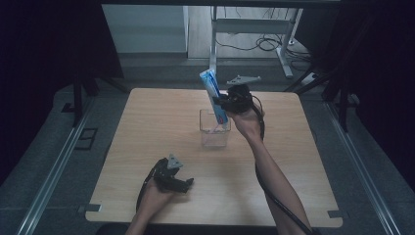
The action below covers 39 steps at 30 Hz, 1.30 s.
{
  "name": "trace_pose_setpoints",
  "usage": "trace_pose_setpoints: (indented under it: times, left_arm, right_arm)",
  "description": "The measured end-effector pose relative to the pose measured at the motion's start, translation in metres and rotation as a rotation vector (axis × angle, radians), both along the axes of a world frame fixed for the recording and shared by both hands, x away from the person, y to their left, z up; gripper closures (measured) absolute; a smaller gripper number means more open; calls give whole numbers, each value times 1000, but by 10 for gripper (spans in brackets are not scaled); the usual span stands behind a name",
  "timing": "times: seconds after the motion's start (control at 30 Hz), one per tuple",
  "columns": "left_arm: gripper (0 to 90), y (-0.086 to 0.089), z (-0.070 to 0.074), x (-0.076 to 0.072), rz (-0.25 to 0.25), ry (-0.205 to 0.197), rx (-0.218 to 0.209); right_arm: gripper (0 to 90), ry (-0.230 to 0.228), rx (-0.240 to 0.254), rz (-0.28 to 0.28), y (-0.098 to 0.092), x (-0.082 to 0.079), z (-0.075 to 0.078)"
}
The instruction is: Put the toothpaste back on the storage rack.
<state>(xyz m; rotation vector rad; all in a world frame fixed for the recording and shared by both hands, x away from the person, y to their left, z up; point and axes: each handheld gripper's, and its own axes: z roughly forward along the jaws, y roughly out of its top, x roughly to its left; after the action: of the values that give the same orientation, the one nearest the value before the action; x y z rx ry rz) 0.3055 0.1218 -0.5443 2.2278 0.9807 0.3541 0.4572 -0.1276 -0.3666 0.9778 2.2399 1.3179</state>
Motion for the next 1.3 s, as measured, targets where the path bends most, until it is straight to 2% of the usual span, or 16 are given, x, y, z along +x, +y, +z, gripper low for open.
trace_pose_setpoints:
  times: [0.4, 1.03, 1.3]
  left_arm:
    - [60, 0, 0, 0, 0, 0, 1]
    - [60, 0, 0, 0, 1, 3, 0]
    - [61, 0, 0, 0, 1, 2, 2]
  right_arm:
    - [734, 21, -34, -4, 6, 7, -25]
    - [732, 49, -97, -7, 9, 9, -60]
    - [729, 58, -120, 2, 12, 7, -69]
